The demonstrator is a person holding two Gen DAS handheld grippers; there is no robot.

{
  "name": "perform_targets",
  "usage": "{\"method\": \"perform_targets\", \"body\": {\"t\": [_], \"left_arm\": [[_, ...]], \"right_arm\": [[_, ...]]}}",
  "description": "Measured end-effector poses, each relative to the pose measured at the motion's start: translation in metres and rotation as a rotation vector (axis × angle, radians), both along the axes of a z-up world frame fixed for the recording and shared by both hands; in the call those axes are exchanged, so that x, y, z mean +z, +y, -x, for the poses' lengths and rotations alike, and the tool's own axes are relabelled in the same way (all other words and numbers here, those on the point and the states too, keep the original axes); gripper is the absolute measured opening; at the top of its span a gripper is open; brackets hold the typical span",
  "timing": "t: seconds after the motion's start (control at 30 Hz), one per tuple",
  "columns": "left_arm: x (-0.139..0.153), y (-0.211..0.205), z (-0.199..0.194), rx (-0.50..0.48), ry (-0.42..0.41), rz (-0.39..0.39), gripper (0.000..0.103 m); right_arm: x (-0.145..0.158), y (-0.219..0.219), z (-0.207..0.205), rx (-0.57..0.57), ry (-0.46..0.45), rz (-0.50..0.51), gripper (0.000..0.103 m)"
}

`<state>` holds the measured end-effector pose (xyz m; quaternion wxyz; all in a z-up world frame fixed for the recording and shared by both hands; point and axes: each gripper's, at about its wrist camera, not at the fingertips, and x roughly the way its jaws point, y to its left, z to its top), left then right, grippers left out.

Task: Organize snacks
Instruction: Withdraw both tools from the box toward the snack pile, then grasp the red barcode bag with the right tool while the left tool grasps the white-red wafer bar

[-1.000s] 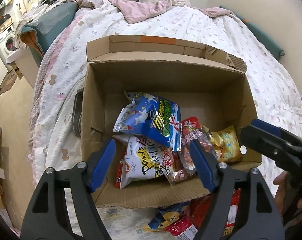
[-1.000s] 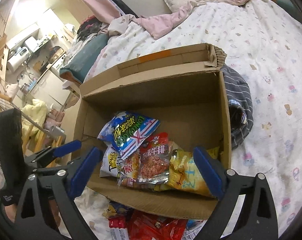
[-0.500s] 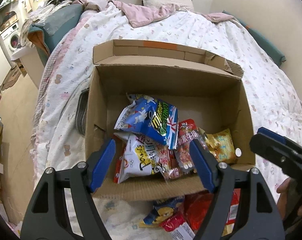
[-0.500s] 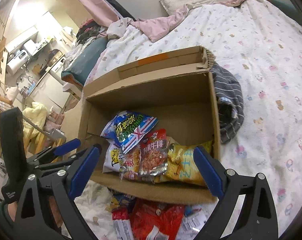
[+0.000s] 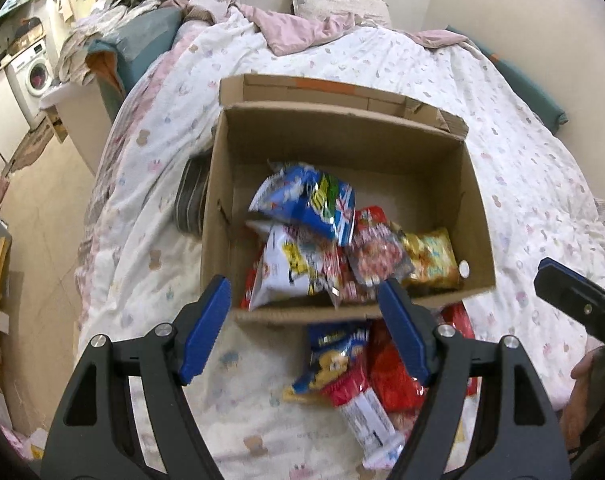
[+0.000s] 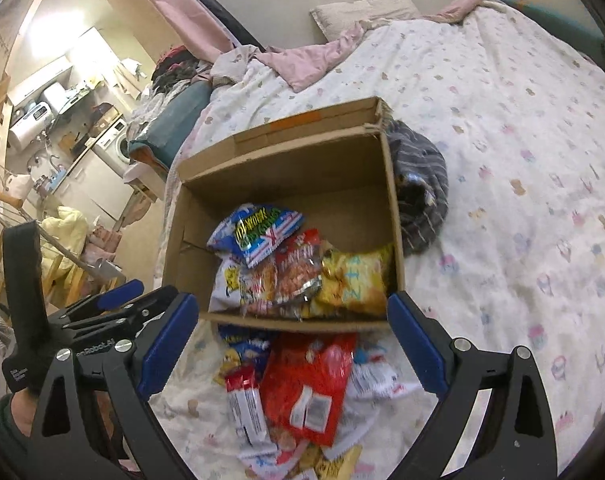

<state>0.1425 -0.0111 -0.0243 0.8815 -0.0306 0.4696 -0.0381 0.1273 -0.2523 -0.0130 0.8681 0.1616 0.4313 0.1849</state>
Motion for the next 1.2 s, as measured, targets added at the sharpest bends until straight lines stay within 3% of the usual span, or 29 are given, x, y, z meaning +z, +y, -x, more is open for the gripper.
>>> {"method": "perform_targets", "body": {"t": [0.2, 0.53, 0.7, 0.73, 0.83, 0.93, 1.03, 1.2], "left_arm": [[-0.002, 0.010, 0.027, 0.019, 0.009, 0.019, 0.074], [-0.020, 0.017, 0.046, 0.036, 0.055, 0.013, 0.074], [-0.021, 0.020, 0.046, 0.043, 0.065, 0.027, 0.074], [-0.021, 0.020, 0.046, 0.043, 0.063, 0.024, 0.074], [-0.022, 0.021, 0.045, 0.042, 0.062, 0.016, 0.074], [-0.023, 0.022, 0.045, 0.047, 0.062, 0.017, 0.074], [-0.024, 0.028, 0.045, 0.060, 0.068, 0.020, 0.074], [-0.029, 0.038, 0.044, 0.083, 0.089, 0.034, 0.074]], "right_arm": [[-0.003, -0.018, 0.022, -0.054, 0.013, -0.003, 0.097], [-0.032, -0.042, 0.044, -0.101, 0.113, -0.016, 0.097], [-0.059, -0.031, 0.035, 0.041, 0.285, -0.226, 0.096], [-0.065, -0.025, 0.032, 0.062, 0.314, -0.244, 0.095], [-0.076, -0.011, 0.027, 0.094, 0.371, -0.222, 0.078], [-0.086, -0.004, 0.021, 0.077, 0.404, -0.176, 0.072], [-0.093, 0.003, 0.015, 0.094, 0.432, -0.206, 0.060], [-0.092, 0.019, 0.004, 0.126, 0.416, -0.227, 0.060]]}}
